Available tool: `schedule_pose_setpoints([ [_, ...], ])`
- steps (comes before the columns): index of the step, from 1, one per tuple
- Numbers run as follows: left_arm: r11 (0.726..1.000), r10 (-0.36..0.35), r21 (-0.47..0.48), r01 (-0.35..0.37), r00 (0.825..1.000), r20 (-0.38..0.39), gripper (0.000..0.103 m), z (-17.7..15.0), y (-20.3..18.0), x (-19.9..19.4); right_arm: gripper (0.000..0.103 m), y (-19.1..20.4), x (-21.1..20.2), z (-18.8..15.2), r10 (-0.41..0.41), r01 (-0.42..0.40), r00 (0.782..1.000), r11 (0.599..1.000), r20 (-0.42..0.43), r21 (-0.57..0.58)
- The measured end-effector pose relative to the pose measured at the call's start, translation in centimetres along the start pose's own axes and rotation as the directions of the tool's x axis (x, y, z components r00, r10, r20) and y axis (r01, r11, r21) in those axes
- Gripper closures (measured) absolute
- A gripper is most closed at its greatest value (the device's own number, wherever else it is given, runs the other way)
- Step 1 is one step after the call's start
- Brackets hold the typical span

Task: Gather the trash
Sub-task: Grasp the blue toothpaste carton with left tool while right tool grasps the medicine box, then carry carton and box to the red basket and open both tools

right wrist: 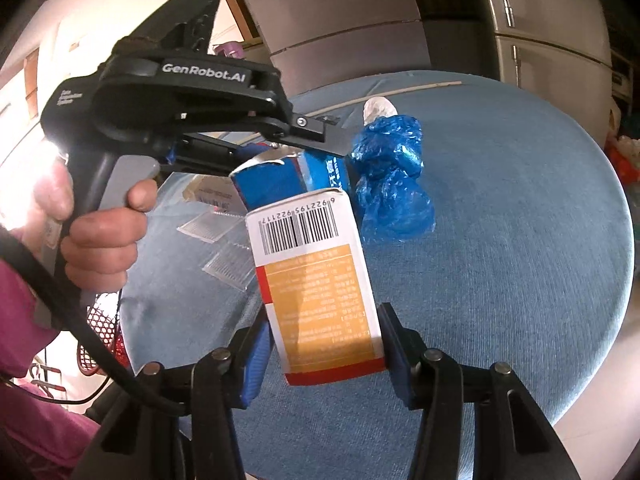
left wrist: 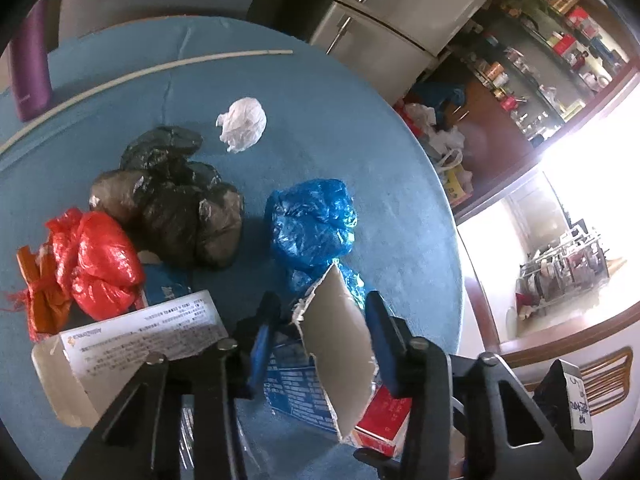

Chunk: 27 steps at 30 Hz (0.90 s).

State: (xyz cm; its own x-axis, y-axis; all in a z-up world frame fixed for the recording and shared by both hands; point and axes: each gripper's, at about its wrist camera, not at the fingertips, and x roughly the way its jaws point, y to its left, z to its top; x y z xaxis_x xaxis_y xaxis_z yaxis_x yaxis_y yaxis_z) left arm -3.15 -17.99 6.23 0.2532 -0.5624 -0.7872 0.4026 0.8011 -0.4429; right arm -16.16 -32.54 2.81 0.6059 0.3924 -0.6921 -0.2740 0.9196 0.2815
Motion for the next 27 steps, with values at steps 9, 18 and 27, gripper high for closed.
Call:
schedule_pose_setpoints([
  [9,1.000,0.002,0.016,-0.003,0.999,0.039,0.089,-0.4,-0.2,-1.9,0.050,0.3,-0.6,-0.3,-0.006,0.005,1.000,1.000,0.015,0.024],
  [18,1.000,-0.030,0.008,0.029,0.994,0.103,0.090,-1.0,0.1,-5.4,0.050,1.2,-1.5,0.1,-0.019,0.017,0.999,0.999,0.042,0.038],
  [27,0.995,0.015,-0.099,0.008,0.975,0.224,0.090,-3.7,3.0,-13.7,0.050,5.3,-2.2,1.5,0.021,-0.018,0.998,0.999,0.062,-0.040],
])
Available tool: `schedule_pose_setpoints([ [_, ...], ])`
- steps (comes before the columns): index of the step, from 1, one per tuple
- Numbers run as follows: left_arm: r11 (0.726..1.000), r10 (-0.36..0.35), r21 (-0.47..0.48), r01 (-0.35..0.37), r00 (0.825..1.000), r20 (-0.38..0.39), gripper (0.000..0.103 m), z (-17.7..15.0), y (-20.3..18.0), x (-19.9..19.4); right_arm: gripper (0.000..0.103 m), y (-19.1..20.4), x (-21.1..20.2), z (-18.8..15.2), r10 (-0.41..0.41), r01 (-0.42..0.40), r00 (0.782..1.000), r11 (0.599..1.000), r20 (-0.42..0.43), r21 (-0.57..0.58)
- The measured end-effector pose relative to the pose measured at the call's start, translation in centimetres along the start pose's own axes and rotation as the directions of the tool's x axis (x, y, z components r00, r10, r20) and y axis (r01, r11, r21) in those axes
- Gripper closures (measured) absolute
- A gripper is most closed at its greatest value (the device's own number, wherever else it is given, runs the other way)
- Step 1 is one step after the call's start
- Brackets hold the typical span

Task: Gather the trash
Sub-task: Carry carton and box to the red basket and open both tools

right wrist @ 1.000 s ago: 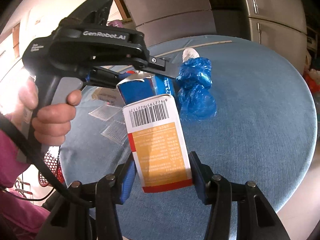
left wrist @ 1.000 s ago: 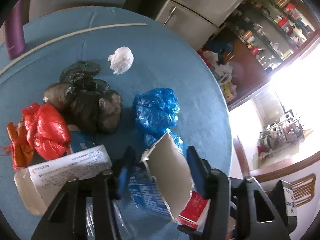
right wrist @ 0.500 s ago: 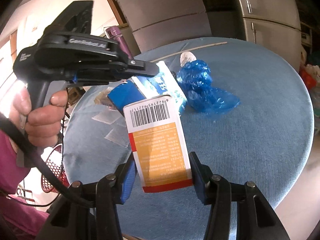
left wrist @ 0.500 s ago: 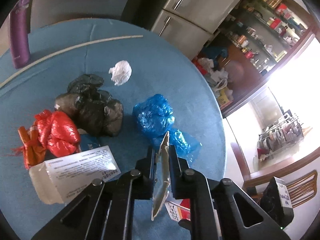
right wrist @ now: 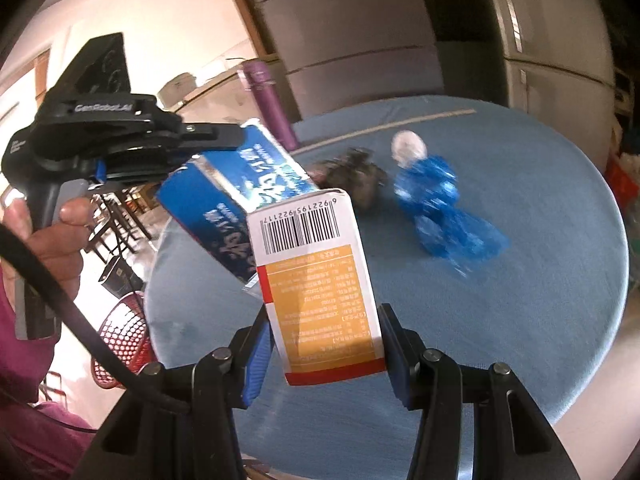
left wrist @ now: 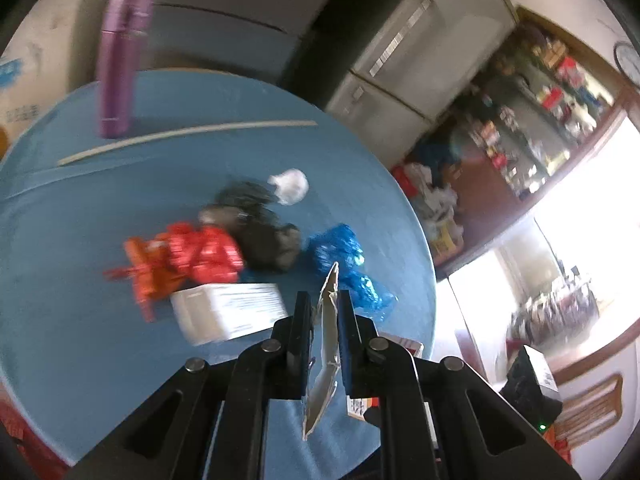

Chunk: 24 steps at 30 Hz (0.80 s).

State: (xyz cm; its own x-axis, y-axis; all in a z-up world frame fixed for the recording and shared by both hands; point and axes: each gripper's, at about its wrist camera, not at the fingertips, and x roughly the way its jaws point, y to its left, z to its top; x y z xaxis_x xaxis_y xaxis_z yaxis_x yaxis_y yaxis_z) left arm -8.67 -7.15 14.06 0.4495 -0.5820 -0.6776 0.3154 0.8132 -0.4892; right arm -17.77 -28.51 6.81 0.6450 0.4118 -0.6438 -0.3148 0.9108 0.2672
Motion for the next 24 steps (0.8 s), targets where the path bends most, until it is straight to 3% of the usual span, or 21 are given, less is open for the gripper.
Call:
schedule_pose_setpoints([
  [6,0.985,0.161,-0.072,-0.154,0.982,0.097,0.090,-1.5,3.2,-7.5,0.050,5.1,1.3,1.8,0.091,-0.091,0.996,0.992,0.001,-0.087],
  [10,0.950,0.302,-0.137,-0.282,0.940,0.160,0.090,-3.7,5.9,-13.0,0.050,9.0,2.9,2.7,0.174,-0.176,0.984,0.974,-0.026,-0.144],
  [13,0.921,0.371,-0.194,-0.338,0.914,0.167,0.090,-5.5,8.3,-15.9,0.050,12.8,4.5,3.6,0.260,-0.266,0.964,0.945,-0.061,-0.187],
  [16,0.855,0.489,-0.266,-0.445,0.862,0.132,0.090,-8.0,11.6,-18.7,0.050,16.9,6.2,3.7,0.347,-0.363,0.932,0.905,-0.108,-0.222],
  [21,0.749,0.586,-0.395,-0.532,0.810,0.022,0.090,-12.7,17.4,-21.2,0.050,23.6,10.1,2.9,0.450,-0.504,0.860,0.826,-0.242,-0.253],
  [24,0.692,0.605,-0.458,-0.558,0.795,-0.054,0.090,-15.7,20.5,-21.8,0.050,27.2,12.8,2.0,0.470,-0.555,0.821,0.791,-0.325,-0.257],
])
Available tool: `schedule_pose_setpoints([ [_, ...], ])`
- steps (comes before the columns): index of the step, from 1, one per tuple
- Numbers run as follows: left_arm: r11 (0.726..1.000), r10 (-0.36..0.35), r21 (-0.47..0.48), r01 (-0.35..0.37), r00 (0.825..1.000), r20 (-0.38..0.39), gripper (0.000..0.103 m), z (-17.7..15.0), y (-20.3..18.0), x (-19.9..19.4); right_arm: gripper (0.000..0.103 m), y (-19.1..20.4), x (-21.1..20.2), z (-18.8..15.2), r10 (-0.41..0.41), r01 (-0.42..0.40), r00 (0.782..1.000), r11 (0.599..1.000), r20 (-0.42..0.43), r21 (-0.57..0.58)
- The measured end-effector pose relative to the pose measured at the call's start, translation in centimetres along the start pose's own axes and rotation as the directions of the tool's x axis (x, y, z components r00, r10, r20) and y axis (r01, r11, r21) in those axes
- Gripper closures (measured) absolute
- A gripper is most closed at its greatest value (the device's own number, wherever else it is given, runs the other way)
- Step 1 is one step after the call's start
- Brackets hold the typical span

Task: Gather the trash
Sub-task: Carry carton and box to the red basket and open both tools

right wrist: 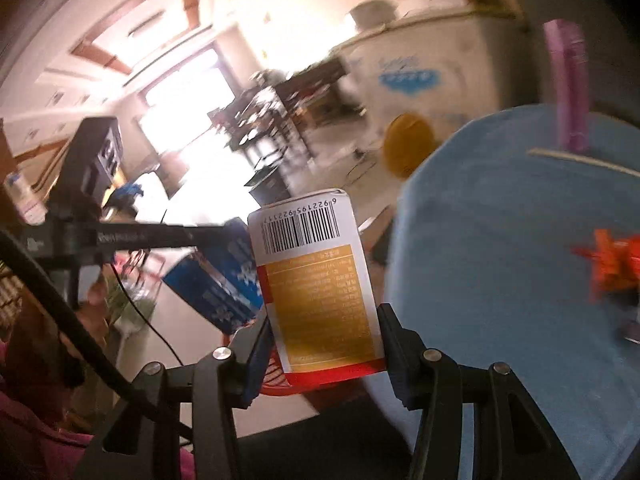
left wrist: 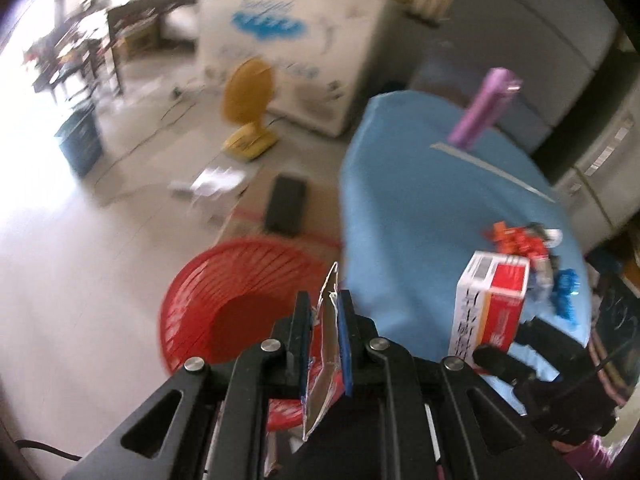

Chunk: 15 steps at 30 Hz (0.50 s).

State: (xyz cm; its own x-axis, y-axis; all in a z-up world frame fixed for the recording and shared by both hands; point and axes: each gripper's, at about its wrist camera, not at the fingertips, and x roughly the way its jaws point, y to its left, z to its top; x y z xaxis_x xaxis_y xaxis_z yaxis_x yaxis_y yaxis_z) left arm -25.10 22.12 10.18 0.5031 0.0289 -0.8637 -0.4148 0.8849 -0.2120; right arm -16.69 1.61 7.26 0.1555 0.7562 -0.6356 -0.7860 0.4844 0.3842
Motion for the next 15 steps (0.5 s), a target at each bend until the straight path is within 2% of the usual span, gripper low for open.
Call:
schedule_pose_setpoints([
  [4,0.998,0.030,-0.054,-0.034,0.996,-0.085,0.089,-1.6,2.8,2.8,0.050,0.9,5.3,0.9,0.054,-0.052,0.995,0.998,-0.088,0.023],
  [8,0.996,0.025,-0.079,-0.037,0.989,-0.146,0.088,-3.0,4.4,5.3,0.050,-0.1,10.1,1.5,0.056,-0.046,0.984,0.997,-0.167,0.063],
  [11,0.996,0.061,-0.053,-0.071,0.985,-0.164,0.080,-3.4,4.5,6.6,0.048,-1.2,12.5,1.6,0.044,-0.022,0.974,0.995,-0.223,0.097],
  [14,0.993,0.115,-0.015,-0.118,0.982,-0.147,0.075,-3.7,4.6,6.9,0.047,-2.0,14.2,1.6,0.041,-0.011,0.967,0.993,-0.252,0.122],
  [15,0.990,0.137,-0.002,-0.138,0.981,-0.139,0.070,-3.5,4.6,6.9,0.046,-2.2,14.6,1.6,0.043,-0.008,0.964,0.991,-0.263,0.130],
])
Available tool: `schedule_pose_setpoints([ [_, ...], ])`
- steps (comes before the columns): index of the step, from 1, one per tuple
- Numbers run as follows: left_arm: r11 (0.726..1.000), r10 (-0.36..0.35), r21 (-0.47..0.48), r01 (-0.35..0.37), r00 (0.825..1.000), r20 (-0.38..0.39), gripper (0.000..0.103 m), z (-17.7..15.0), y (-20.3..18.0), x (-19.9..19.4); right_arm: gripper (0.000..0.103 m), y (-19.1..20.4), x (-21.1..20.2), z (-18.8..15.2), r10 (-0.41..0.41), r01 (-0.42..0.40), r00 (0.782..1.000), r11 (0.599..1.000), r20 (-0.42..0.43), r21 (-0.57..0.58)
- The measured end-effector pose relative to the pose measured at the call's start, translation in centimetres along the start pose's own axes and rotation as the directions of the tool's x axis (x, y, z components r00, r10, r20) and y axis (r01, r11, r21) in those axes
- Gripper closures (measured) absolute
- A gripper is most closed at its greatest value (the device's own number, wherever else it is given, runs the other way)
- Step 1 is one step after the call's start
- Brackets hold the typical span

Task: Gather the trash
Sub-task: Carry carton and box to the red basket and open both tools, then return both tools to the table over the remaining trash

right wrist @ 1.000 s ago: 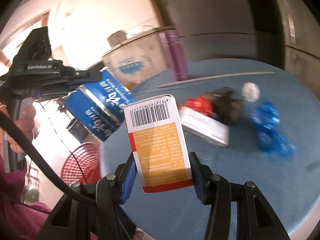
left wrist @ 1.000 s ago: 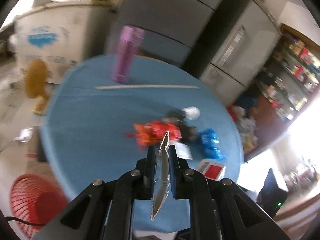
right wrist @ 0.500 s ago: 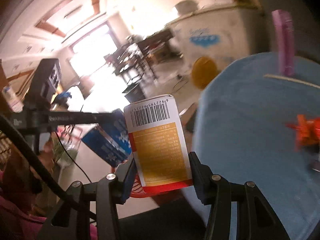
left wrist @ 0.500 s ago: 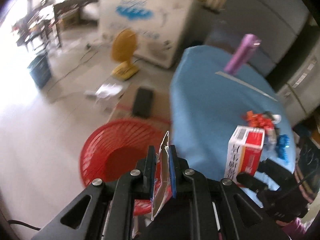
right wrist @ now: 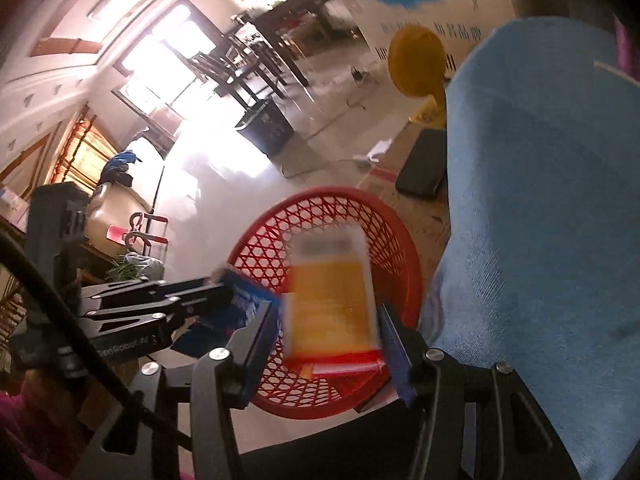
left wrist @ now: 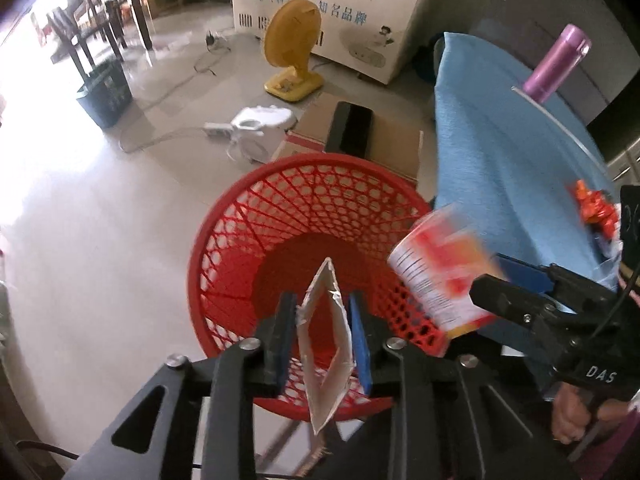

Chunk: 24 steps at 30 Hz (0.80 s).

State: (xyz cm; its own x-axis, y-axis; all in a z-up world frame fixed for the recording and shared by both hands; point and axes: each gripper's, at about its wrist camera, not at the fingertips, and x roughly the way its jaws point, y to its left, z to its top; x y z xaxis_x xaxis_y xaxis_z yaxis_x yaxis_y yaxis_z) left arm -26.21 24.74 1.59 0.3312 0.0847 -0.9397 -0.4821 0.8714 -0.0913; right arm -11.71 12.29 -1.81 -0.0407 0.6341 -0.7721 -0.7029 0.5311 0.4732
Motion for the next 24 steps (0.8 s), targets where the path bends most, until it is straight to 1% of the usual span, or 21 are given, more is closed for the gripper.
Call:
schedule_pose_setpoints([
  [2,0.997,0.062,0.034,-0.063,0.998,0.031,0.064,0.1,-0.3,-0.1,0.045,-0.5,0.7,0.3,0.008,-0.008,1.000,1.000,-0.013,0.019],
  [5,0.992,0.112,0.057,-0.116,0.992,0.065,0.055,0.5,-0.4,-0.2,0.044,-1.0,0.7,0.1,0.013,-0.013,1.000,0.999,-0.006,0.032],
  [8,0.982,0.160,0.080,-0.169,0.981,0.108,0.053,0.8,-0.9,-0.8,0.044,-1.2,-0.2,-0.4,-0.005,0.004,1.000,0.999,0.018,0.031],
  [11,0.970,0.196,0.114,-0.214,0.969,0.152,0.052,1.0,-2.3,-1.7,0.044,-1.2,-1.6,-1.1,-0.018,0.016,0.998,0.999,0.058,0.045],
  [13,0.964,0.200,0.138,-0.226,0.963,0.179,0.051,1.3,-3.3,-2.3,0.044,-1.6,-2.7,-1.3,-0.039,0.034,0.995,0.998,0.091,0.049],
  [15,0.957,0.198,0.170,-0.235,0.958,0.209,0.047,1.5,-4.6,-2.8,0.044,-1.9,-4.4,-1.6,-0.058,0.051,0.990,0.997,0.128,0.053],
  [17,0.949,0.184,0.207,-0.236,0.953,0.240,0.046,1.7,-6.4,-3.6,0.044,-2.1,-6.1,-1.7,-0.078,0.068,0.983,0.996,0.165,0.063],
  [20,0.936,0.158,0.264,-0.232,0.949,0.273,0.045,1.7,-9.1,-4.6,0.044,-2.4,-9.6,-2.1,-0.113,0.096,0.966,0.992,0.232,0.081],
  [24,0.913,0.111,0.346,-0.217,0.948,0.300,0.043,1.6,-12.7,-5.6,0.042,-3.1,-13.6,-3.3,-0.170,0.144,0.937,0.984,0.305,0.107],
])
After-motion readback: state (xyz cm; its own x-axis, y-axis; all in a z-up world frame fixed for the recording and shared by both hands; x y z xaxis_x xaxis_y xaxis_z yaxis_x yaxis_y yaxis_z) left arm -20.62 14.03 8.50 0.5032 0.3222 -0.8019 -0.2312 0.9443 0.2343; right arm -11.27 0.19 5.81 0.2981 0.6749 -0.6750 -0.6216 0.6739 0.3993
